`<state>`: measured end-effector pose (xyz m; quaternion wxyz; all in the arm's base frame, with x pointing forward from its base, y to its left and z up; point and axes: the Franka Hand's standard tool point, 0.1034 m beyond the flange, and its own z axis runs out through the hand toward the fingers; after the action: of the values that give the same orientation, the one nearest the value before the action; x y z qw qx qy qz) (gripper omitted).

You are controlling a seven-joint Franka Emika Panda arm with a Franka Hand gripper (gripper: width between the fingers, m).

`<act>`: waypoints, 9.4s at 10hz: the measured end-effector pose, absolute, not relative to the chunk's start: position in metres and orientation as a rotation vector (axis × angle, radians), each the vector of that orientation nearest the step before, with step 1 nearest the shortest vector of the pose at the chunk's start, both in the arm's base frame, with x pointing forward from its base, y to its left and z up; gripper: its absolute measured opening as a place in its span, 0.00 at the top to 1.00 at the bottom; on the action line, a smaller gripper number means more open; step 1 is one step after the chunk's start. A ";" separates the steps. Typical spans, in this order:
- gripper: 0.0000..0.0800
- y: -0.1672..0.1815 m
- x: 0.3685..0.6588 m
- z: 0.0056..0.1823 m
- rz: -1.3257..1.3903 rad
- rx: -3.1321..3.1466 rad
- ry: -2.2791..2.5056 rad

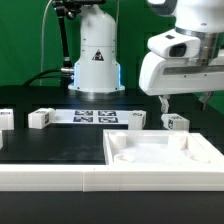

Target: Assemble one leg

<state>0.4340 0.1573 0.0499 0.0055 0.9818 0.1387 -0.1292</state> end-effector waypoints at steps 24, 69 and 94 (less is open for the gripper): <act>0.64 0.157 0.406 0.005 -1.434 2.664 0.413; 0.63 0.125 0.626 0.094 0.564 3.146 0.528; 0.19 0.120 0.620 0.077 0.822 3.075 0.509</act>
Offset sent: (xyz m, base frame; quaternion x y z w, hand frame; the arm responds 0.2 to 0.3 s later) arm 0.0007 0.0098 -0.0029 0.0157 -0.2069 0.0263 0.9779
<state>0.6199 0.1205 0.0770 -0.0408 0.9532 0.1579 0.2547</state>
